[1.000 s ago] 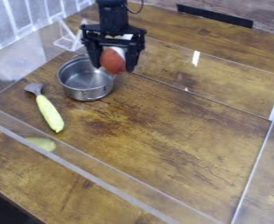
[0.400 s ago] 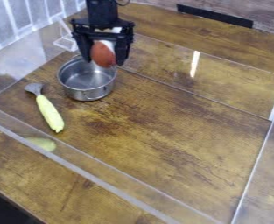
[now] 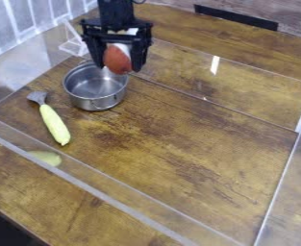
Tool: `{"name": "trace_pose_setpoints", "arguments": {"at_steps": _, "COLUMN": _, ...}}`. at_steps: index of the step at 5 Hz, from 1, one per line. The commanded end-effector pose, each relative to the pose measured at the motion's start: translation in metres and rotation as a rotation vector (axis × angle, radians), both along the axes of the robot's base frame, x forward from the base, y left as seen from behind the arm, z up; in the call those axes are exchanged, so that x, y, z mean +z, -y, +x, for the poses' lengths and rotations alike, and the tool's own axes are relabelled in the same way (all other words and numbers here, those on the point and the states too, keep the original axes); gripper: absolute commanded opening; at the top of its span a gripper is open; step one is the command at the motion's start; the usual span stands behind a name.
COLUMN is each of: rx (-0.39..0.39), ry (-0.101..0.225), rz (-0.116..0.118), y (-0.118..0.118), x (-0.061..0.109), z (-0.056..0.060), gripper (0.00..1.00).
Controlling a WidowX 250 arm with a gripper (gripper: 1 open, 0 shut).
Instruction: Put the mushroom in the silver pot
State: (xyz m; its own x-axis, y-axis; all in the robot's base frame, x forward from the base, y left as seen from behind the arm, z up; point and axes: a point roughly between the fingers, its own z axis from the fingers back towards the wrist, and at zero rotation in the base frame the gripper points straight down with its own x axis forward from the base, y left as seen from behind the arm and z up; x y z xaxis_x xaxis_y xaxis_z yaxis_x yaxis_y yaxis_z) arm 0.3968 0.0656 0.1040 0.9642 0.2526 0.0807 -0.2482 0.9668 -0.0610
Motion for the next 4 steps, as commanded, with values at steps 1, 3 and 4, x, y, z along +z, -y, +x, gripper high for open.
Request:
{"name": "trace_pose_setpoints", "arguments": {"at_steps": 1, "rx": -0.017, "ry": 0.097, "rz": 0.012, "y": 0.008, "x": 0.039, "z": 0.013, "gripper": 1.0}}
{"name": "trace_pose_setpoints", "arguments": {"at_steps": 3, "rx": -0.086, "ry": 0.098, "rz": -0.008, "y": 0.022, "x": 0.028, "z": 0.025, "gripper": 0.0}}
{"name": "trace_pose_setpoints", "arguments": {"at_steps": 4, "rx": -0.105, "ry": 0.095, "rz": -0.015, "y": 0.025, "x": 0.021, "z": 0.029, "gripper": 0.0}}
